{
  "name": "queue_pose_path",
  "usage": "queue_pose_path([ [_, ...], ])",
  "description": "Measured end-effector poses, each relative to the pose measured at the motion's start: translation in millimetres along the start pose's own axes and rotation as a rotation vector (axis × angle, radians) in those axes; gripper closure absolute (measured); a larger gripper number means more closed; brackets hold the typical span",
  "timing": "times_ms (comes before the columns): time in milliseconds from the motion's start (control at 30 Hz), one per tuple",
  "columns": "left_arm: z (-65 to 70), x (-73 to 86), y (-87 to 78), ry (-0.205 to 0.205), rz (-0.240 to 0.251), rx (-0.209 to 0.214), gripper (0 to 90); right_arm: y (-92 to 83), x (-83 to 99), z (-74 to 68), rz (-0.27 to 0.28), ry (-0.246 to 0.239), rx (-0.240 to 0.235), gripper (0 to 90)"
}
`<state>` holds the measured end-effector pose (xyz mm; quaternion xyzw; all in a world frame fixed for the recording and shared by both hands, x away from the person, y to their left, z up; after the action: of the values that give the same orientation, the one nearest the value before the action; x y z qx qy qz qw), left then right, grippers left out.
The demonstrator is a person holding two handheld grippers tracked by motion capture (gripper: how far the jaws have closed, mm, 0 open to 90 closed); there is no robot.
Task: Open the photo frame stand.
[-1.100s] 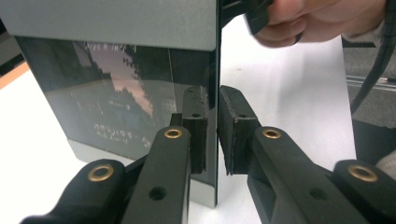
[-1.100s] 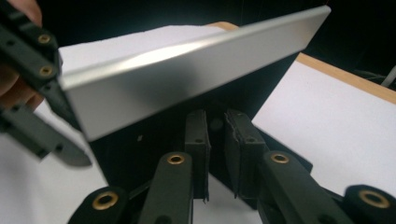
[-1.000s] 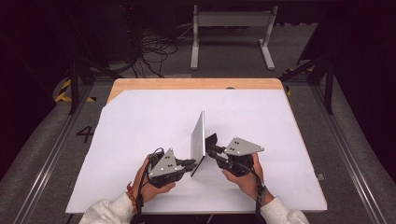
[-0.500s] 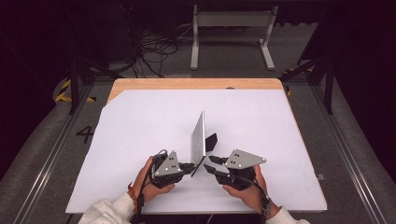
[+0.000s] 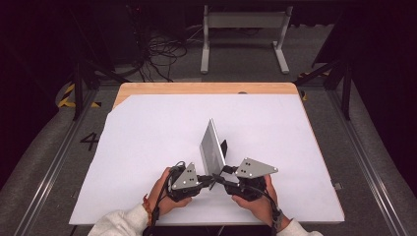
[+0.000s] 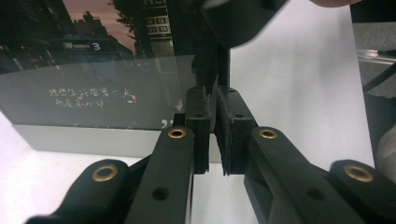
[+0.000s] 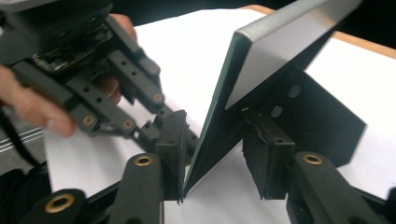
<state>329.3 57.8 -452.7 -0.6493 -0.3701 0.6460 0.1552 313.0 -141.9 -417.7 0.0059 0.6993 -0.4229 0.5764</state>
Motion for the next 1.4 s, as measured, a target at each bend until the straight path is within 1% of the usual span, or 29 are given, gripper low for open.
queue_pose_path([
  [67,-0.2,-0.3,1.9,0.002,-0.003,-0.004,83.6,-0.8,1.3,2.7,0.007,0.01,-0.009,66.1],
  [100,-0.3,-0.6,3.7,0.0,-0.008,0.001,83.8,-0.9,1.6,3.4,0.007,0.013,-0.009,66.1],
  [167,0.0,-1.5,5.4,-0.003,-0.006,-0.001,83.8,-0.4,2.0,3.6,0.004,0.01,0.003,66.1],
  [367,-0.8,-3.4,7.7,0.0,-0.01,0.001,83.7,1.1,3.9,5.4,0.002,0.024,0.008,66.0],
  [400,-1.1,-4.0,8.5,0.0,-0.007,0.004,83.7,1.5,4.9,5.2,0.003,0.031,0.011,66.5],
  [467,-1.1,-5.4,10.5,-0.001,-0.006,0.002,83.6,3.5,8.4,5.7,0.0,0.065,0.007,67.5],
  [600,0.0,-7.1,11.9,0.007,-0.01,-0.005,83.6,5.5,11.5,5.9,-0.005,0.062,0.022,68.4],
  [700,0.0,-6.6,11.4,0.02,-0.018,-0.003,82.6,5.5,11.9,5.8,-0.008,0.054,0.024,68.8],
  [733,-0.5,-6.0,10.3,0.033,-0.025,-0.005,82.3,5.2,11.8,5.8,-0.012,0.05,0.024,68.9],
  [767,-1.2,-4.8,8.7,0.041,-0.027,-0.015,81.8,4.9,11.7,5.9,-0.013,0.05,0.024,69.1],
  [800,-3.8,-2.9,6.3,0.059,-0.023,-0.027,81.0,4.6,11.8,6.5,-0.015,0.051,0.022,69.2],
  [833,-6.4,-1.4,4.4,0.06,-0.026,-0.039,80.4,4.2,12.0,7.2,-0.016,0.053,0.018,69.3],
  [867,-11.4,0.9,1.6,0.045,-0.021,-0.051,80.0,4.0,12.2,7.6,-0.015,0.054,0.016,69.3],
  [900,-18.9,4.8,-3.5,0.011,-0.015,-0.057,78.9,3.9,12.5,7.9,-0.014,0.055,0.013,69.4],
  [933,-23.6,7.5,-6.7,-0.002,-0.011,-0.069,77.5,3.8,12.8,8.3,-0.012,0.059,0.009,69.4],
  [967,-23.6,7.5,-6.7,-0.002,-0.011,-0.069,76.1,3.8,13.0,8.7,-0.011,0.062,0.005,69.5],
  [1000,-32.3,12.8,-12.1,-0.026,-0.01,-0.09,74.9,3.7,13.3,8.9,-0.01,0.064,0.003,69.5],
  [1033,-38.7,16.7,-15.5,-0.044,-0.012,-0.097,73.6,3.6,13.3,8.9,-0.011,0.063,0.004,69.5],
  [1067,-38.7,16.7,-15.5,-0.044,-0.012,-0.097,71.0,3.6,13.3,8.9,-0.011,0.063,0.004,69.5],
  [1100,-43.7,19.7,-18.3,-0.049,-0.021,-0.108,71.0,3.4,13.1,8.5,-0.013,0.062,0.007,69.7],
  [1133,-49.3,23.4,-21.7,-0.058,-0.026,-0.125,69.5,2.9,12.8,8.7,-0.017,0.059,0.007,69.7],
  [1200,-57.8,28.7,-26.5,-0.09,-0.023,-0.125,65.6,0.7,12.3,10.2,-0.045,0.055,-0.005,68.3],
  [1233,-59.8,30.2,-27.7,-0.104,-0.023,-0.134,63.3,-0.8,13.1,10.5,-0.044,0.057,0.004,65.1],
  [1267,-63.1,32.4,-29.8,-0.123,-0.023,-0.146,60.7,-1.8,14.0,10.3,-0.04,0.057,0.012,64.3],
  [1300,-65.0,33.9,-31.3,-0.136,-0.019,-0.144,58.8,-2.3,15.3,9.5,-0.042,0.055,0.021,63.9],
  [1367,-67.0,34.9,-32.6,-0.146,-0.017,-0.155,56.4,-1.6,16.0,7.7,-0.047,0.05,0.032,62.9],
  [1400,-67.6,34.8,-32.6,-0.143,-0.018,-0.159,55.7,-0.5,15.9,7.1,-0.048,0.048,0.038,61.1],
])
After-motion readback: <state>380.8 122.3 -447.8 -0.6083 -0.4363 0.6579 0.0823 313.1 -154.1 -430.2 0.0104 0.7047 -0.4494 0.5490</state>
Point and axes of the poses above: each handheld gripper's, and its own axes: y roughly forward along the jaws, x roughly out of its underside, z roughly to its right, the point moved 2 cm from there along y, roughly forward along the jaws, and after that the axes turned 10 degrees about -z, right-handed, at the moved point
